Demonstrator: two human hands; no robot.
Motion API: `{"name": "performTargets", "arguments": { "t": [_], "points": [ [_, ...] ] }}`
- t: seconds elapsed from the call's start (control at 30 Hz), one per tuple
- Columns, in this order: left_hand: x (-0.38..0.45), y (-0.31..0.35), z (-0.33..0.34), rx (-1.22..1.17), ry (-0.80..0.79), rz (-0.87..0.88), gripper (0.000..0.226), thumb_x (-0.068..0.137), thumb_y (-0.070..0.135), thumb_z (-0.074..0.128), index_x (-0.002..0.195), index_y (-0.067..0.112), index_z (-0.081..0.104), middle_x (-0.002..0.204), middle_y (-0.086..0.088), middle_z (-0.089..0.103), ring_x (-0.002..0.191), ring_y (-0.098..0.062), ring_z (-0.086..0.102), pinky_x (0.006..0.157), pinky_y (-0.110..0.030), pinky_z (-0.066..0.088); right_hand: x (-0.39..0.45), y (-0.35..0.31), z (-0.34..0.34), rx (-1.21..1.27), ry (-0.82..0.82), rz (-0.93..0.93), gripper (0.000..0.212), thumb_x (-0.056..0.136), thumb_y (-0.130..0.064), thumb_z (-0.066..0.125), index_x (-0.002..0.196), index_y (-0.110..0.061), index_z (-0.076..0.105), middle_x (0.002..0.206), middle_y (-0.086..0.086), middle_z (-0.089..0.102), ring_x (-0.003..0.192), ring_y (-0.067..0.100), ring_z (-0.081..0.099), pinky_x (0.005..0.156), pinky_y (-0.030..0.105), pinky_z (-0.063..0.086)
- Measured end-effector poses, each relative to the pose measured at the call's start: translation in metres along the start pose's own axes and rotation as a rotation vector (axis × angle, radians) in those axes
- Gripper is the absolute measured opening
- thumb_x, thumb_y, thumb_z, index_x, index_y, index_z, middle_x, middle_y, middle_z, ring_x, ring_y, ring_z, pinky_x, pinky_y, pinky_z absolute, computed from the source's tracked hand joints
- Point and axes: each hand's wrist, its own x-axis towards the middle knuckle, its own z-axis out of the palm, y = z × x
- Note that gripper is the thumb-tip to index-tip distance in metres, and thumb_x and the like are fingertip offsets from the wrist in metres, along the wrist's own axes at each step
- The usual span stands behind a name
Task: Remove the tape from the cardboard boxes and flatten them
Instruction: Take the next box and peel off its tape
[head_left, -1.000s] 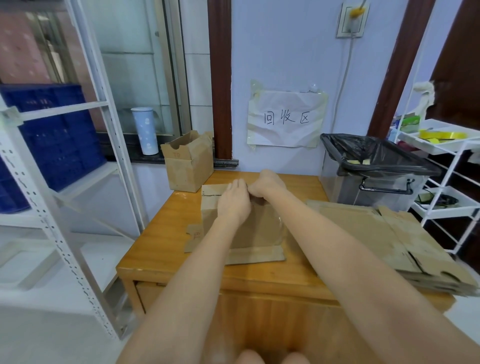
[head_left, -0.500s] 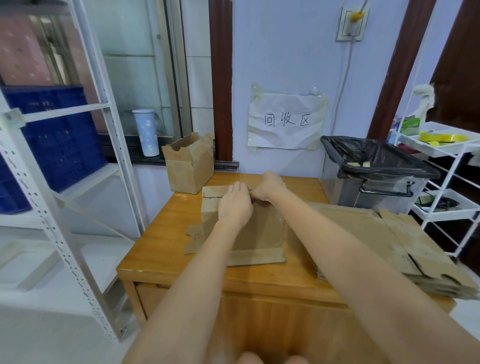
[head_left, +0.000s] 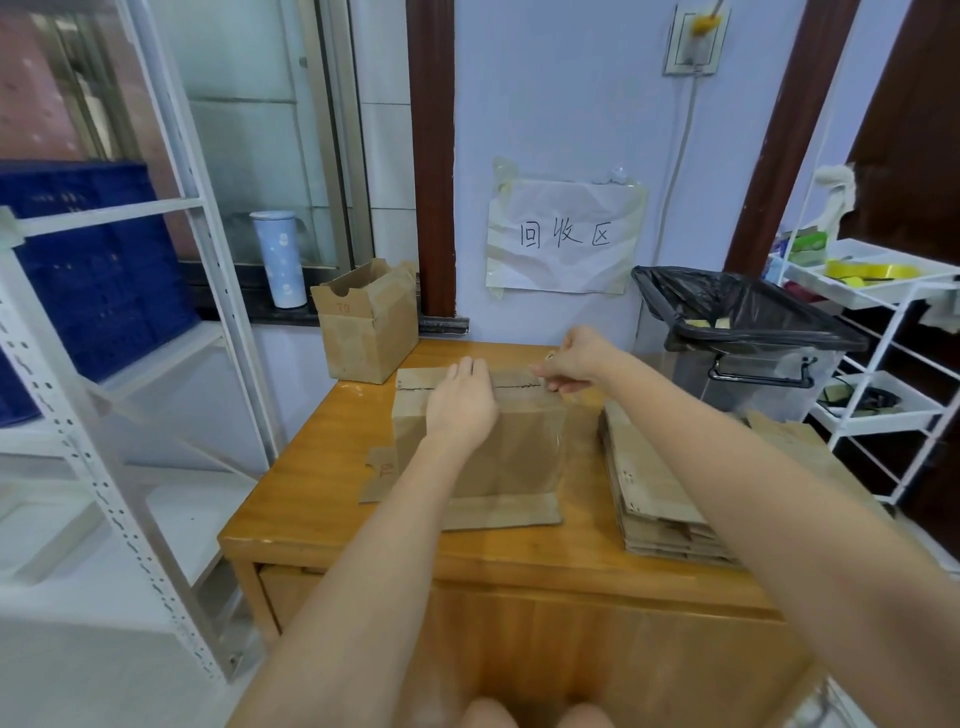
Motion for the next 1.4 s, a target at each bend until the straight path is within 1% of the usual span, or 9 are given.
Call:
{"name": "performTargets", "arguments": {
  "t": [0.2,0.43,0.6,0.73,0.9,1.0,1.17,1.3,1.4],
  "points": [
    [-0.001,0.000,-0.001,0.009,0.008,0.011,0.026,0.091,0.000,0.036,0.114,0.007,0.046,0.119,-0.009,0.047,0.110,-0.024,0.043,0.070,-0.030,0.031,0.000,0.006,0.008,0.040,0.028,-0.090,0.018,0.082,-0.009,0.075,0.074,-0.008,0.059,0.065,0.008,0.059,0.054,0.013,0.053,0.055,0.021,0.048],
    [0.000,0.001,0.000,0.015,0.011,0.012,0.024,0.091,0.001,0.036,0.112,0.008,0.047,0.116,-0.008,0.048,0.108,-0.024,0.044,0.070,-0.030,0.033,-0.005,-0.013,-0.007,-0.047,-0.166,-0.023,0.012,0.097,-0.012,0.050,0.105,-0.005,0.057,0.073,0.009,0.048,0.060,0.014,0.058,0.058,0.020,0.053],
    [-0.001,0.001,0.002,0.015,0.024,0.019,0.024,0.091,0.001,0.036,0.112,0.007,0.047,0.115,-0.008,0.049,0.107,-0.025,0.044,0.071,-0.031,0.036,-0.002,-0.008,-0.006,-0.082,-0.071,-0.006,0.031,0.085,-0.019,0.072,0.106,0.001,0.061,0.088,0.014,0.068,0.074,0.018,0.062,0.069,0.024,0.054],
    [-0.002,0.001,0.002,0.023,0.019,0.015,0.024,0.093,0.003,0.035,0.113,0.008,0.047,0.116,-0.008,0.049,0.109,-0.024,0.044,0.071,-0.032,0.036,-0.007,-0.009,0.001,-0.168,-0.048,0.060,0.042,0.072,-0.025,0.083,0.089,-0.009,0.048,0.054,0.003,0.053,0.045,0.012,0.042,0.045,0.018,0.036],
    [-0.001,0.001,0.002,0.032,0.022,0.012,0.025,0.092,0.002,0.036,0.114,0.008,0.047,0.118,-0.008,0.048,0.109,-0.024,0.044,0.070,-0.030,0.034,-0.008,-0.012,0.015,-0.261,-0.010,0.090,0.062,0.067,-0.038,0.084,0.102,-0.009,0.041,0.090,0.008,0.052,0.075,0.020,0.049,0.057,0.027,0.041],
    [-0.003,0.002,0.001,0.026,0.020,0.017,0.026,0.093,0.002,0.036,0.115,0.008,0.047,0.119,-0.008,0.048,0.110,-0.024,0.043,0.071,-0.030,0.033,-0.008,-0.011,0.018,-0.243,0.046,0.090,0.049,0.075,-0.037,0.079,0.093,-0.010,0.041,0.074,0.003,0.050,0.071,0.017,0.052,0.066,0.027,0.045],
    [-0.005,0.002,0.000,0.011,0.033,0.025,0.026,0.094,0.003,0.036,0.117,0.007,0.046,0.121,-0.009,0.048,0.112,-0.024,0.043,0.072,-0.028,0.031,-0.005,-0.012,0.022,-0.264,0.127,0.099,0.028,0.078,-0.025,0.074,0.071,-0.014,0.049,0.053,-0.001,0.054,0.046,0.013,0.050,0.045,0.023,0.037],
    [-0.004,0.000,0.001,0.002,0.036,0.025,0.027,0.093,0.002,0.036,0.118,0.007,0.047,0.121,-0.009,0.048,0.112,-0.024,0.044,0.074,-0.029,0.032,-0.010,-0.013,0.027,-0.559,0.208,-0.051,0.031,0.082,-0.036,0.070,0.075,-0.017,0.048,0.071,-0.003,0.055,0.084,0.020,0.063,0.062,0.025,0.038],
    [0.000,-0.004,0.002,-0.006,0.018,0.048,0.024,0.096,0.006,0.036,0.116,0.008,0.048,0.119,-0.008,0.049,0.110,-0.024,0.044,0.072,-0.029,0.032,-0.009,-0.009,0.012,-0.415,0.002,-0.092,0.050,0.087,-0.060,0.056,0.099,-0.012,0.051,0.096,0.003,0.053,0.100,0.024,0.056,0.079,0.030,0.040]
  ]
}}
